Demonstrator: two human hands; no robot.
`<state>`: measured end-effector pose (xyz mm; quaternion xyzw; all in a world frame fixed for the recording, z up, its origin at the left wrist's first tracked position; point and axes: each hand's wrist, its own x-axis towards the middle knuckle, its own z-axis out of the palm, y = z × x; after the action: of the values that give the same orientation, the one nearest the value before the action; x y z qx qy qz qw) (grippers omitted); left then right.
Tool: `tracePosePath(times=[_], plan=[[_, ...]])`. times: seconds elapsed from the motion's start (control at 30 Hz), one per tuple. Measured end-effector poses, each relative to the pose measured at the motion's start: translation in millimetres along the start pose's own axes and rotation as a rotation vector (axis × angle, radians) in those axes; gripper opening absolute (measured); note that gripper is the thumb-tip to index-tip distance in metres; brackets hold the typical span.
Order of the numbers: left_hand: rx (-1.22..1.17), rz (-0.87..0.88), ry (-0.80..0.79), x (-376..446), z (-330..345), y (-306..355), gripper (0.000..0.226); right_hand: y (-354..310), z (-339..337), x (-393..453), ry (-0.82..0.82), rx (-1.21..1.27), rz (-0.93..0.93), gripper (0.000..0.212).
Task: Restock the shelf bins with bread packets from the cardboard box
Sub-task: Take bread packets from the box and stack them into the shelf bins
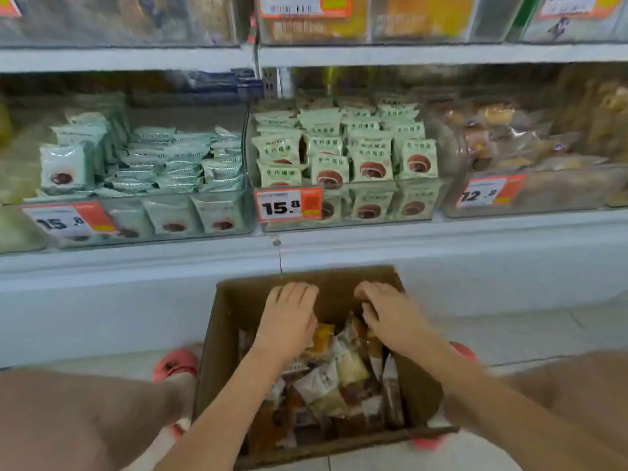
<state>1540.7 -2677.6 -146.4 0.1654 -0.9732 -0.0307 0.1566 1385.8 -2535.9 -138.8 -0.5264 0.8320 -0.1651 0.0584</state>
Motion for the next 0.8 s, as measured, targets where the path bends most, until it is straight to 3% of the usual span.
tracePosePath(times=[0.07, 0.13, 0.17, 0.23, 0.33, 0.47, 0.57, 0.63, 0.7, 0.77, 0.8], plan=[[-0.029, -0.171, -0.303, -42, 28, 0, 0.039, 17, 42, -16, -0.337, -0.002, 0.196, 0.038], [-0.034, -0.269, -0.469, -78, 50, 0, 0.044, 25, 70, -25, -0.481, -0.019, 0.339, 0.057], [-0.041, -0.312, -0.517, -90, 56, 1, 0.046, 27, 80, -27, -0.45, -0.008, 0.4, 0.06], [-0.072, -0.379, -0.562, -101, 63, 2, 0.048, 26, 94, -24, -0.236, 0.022, 0.496, 0.056], [-0.12, -0.402, -0.532, -94, 66, 4, 0.039, 26, 102, -8, 0.022, 0.007, 0.656, 0.051], [-0.178, -0.458, -0.499, -88, 71, 2, 0.036, 35, 104, 11, -0.088, -0.069, 0.749, 0.044], [-0.337, -0.623, -0.383, -84, 77, 1, 0.022, 28, 103, 5, -0.051, -0.017, 0.689, 0.043], [-0.701, -0.92, -0.337, -73, 74, 6, 0.02, 12, 99, -9, -0.009, 0.044, 0.61, 0.039], [-1.374, -1.23, -0.423, -57, 63, 13, 0.04, -15, 89, -21, 0.011, 0.073, 0.48, 0.033], [-1.9, -1.258, -0.454, -50, 53, 17, 0.058, -46, 88, -29, -0.032, 0.026, 0.259, 0.028], [-2.034, -1.238, -0.421, -48, 47, 17, 0.063, -60, 92, -36, -0.082, 0.04, 0.141, 0.029]])
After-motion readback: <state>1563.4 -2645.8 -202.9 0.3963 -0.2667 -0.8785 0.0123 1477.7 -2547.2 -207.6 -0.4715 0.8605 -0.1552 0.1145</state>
